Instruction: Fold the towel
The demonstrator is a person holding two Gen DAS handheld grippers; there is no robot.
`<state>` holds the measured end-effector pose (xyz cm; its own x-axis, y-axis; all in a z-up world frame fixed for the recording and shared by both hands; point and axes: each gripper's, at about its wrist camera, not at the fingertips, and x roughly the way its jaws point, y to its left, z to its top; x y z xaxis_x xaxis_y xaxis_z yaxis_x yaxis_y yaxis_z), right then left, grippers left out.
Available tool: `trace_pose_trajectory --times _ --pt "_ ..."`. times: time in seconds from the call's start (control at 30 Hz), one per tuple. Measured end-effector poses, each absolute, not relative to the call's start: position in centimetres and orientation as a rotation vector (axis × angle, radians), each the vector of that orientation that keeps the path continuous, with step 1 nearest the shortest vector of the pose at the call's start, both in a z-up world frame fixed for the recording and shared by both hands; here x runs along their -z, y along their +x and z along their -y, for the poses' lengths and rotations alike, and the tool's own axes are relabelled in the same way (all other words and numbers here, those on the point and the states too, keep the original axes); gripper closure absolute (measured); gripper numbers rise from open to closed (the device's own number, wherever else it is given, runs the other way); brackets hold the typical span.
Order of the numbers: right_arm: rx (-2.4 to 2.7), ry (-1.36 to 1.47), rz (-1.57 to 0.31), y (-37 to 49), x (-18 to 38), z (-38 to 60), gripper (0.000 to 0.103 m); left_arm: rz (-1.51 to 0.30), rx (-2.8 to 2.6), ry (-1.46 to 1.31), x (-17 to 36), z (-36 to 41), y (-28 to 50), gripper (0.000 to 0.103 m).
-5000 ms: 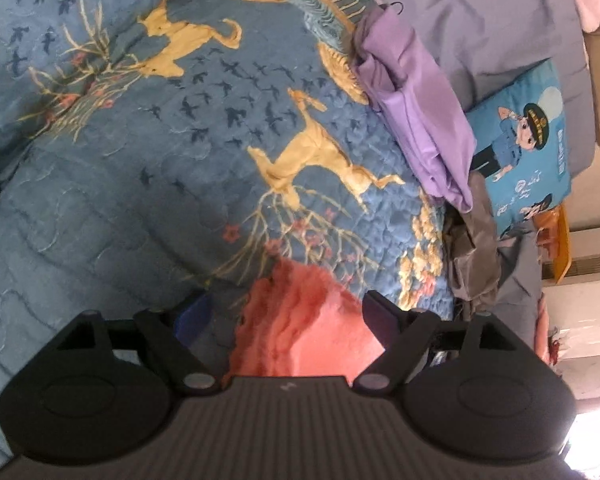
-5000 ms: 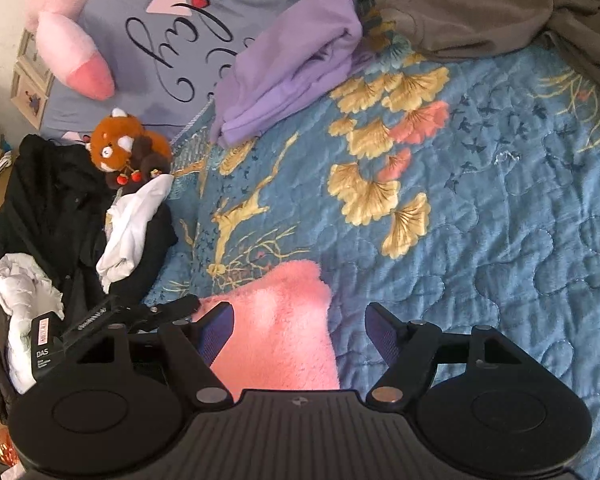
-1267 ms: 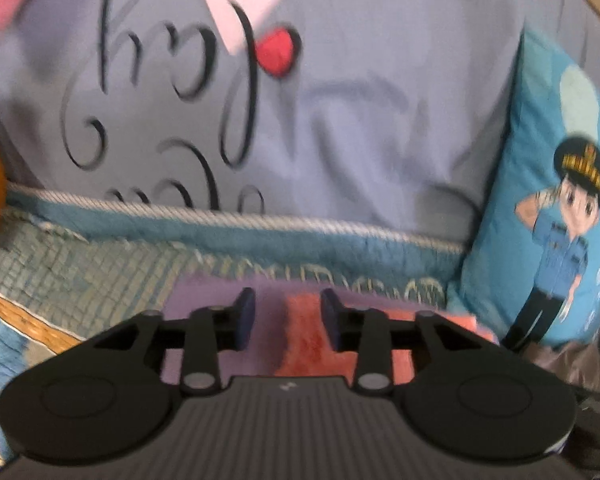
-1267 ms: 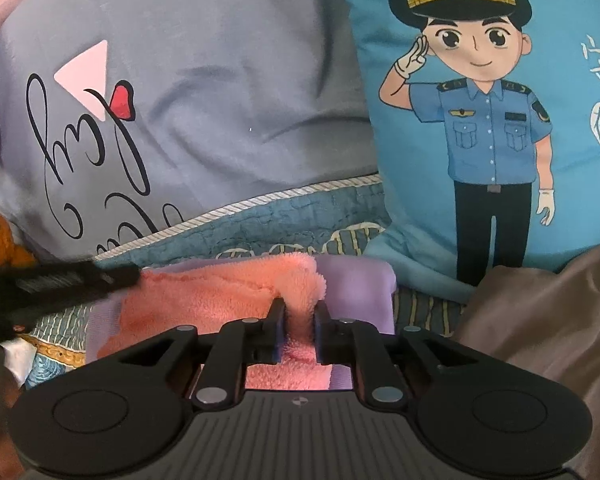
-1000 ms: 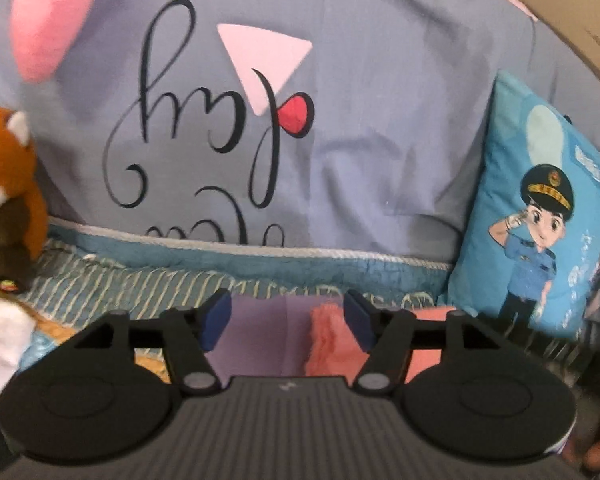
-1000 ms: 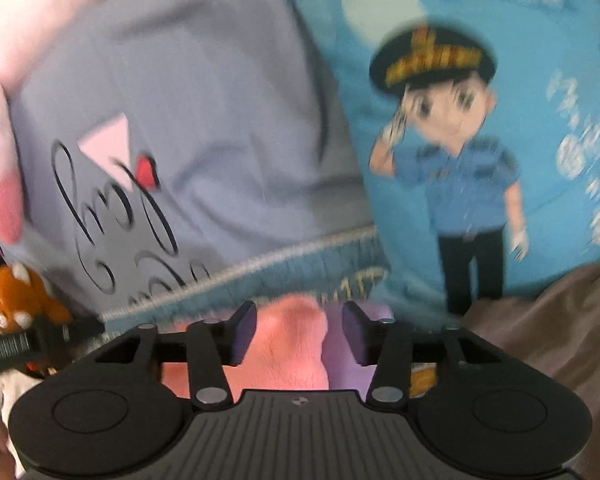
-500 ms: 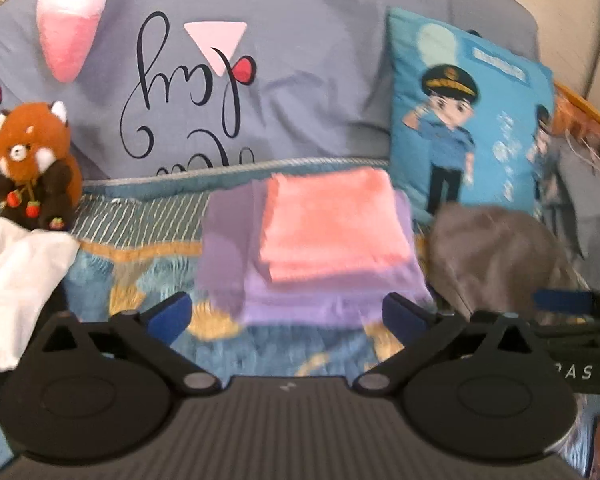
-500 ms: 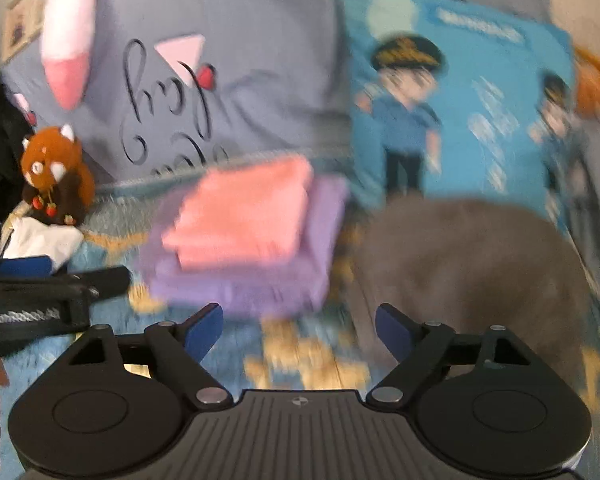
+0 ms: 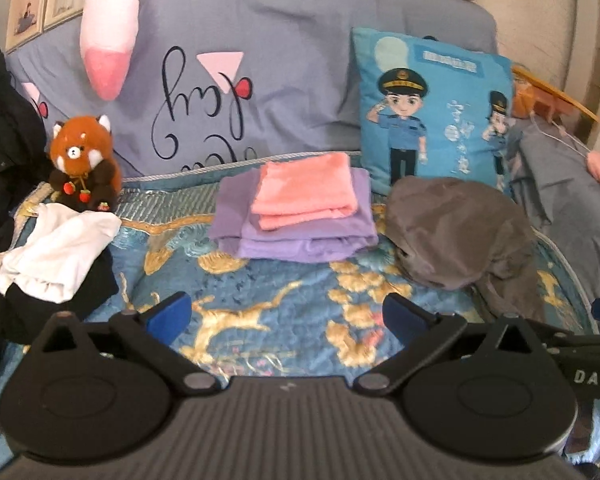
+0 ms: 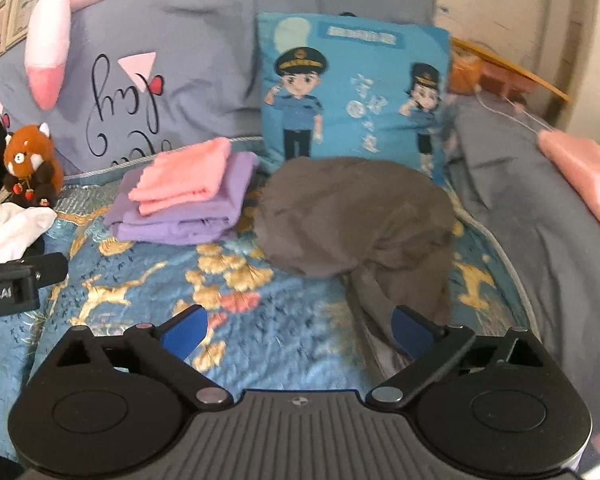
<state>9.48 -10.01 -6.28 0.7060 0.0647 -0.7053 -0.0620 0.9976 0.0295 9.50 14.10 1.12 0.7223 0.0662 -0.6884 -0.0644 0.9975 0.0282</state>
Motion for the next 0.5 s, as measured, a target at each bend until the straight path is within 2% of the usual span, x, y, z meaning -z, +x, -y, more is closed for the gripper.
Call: trace_pose_trajectory --times 0.27,0.5 --pt "0.017 0.009 -0.802 5.0 7.9 12.2 0.003 -0.759 -0.046 0.012 -1.2 -10.3 5.4 0.0" --pt "0.098 0.001 -0.804 3.9 9.1 14.1 0.003 -0.785 0.023 0.011 0.3 -8.1 5.1 0.0"
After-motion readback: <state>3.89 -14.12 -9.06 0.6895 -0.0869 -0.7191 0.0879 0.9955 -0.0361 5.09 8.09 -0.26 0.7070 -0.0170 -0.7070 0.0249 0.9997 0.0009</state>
